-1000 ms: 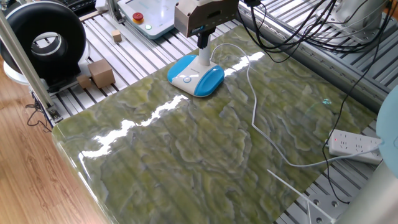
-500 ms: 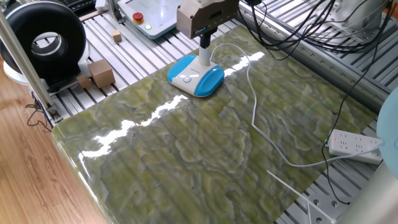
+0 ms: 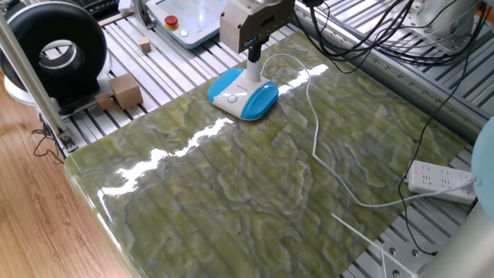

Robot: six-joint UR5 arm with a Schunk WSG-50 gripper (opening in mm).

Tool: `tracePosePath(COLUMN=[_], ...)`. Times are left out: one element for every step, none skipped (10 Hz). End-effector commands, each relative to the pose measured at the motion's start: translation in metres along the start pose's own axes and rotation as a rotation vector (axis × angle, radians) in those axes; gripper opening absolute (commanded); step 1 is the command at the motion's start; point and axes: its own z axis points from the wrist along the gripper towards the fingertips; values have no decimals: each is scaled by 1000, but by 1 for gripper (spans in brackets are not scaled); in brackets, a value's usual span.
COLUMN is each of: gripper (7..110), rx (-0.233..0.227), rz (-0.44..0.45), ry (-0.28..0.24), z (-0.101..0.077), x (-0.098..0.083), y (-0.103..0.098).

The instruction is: Turn on the desk lamp by pressing the button

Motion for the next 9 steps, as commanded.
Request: tracePosePath(gripper=[7, 7, 7, 7, 7, 7, 7, 7, 7], rx=[27, 26, -5, -1, 50, 47, 3, -16, 5], rz=[26, 16, 16, 6, -17, -25, -32, -50, -80], ry=[-18, 2, -1, -31, -61, -86, -101, -111, -112], z=[0, 1, 5, 10, 10, 9, 8, 8, 10], x=[-4, 2, 1, -7, -15, -21, -25, -27, -27], y=[-5, -4, 5, 4, -9, -8, 3, 9, 6])
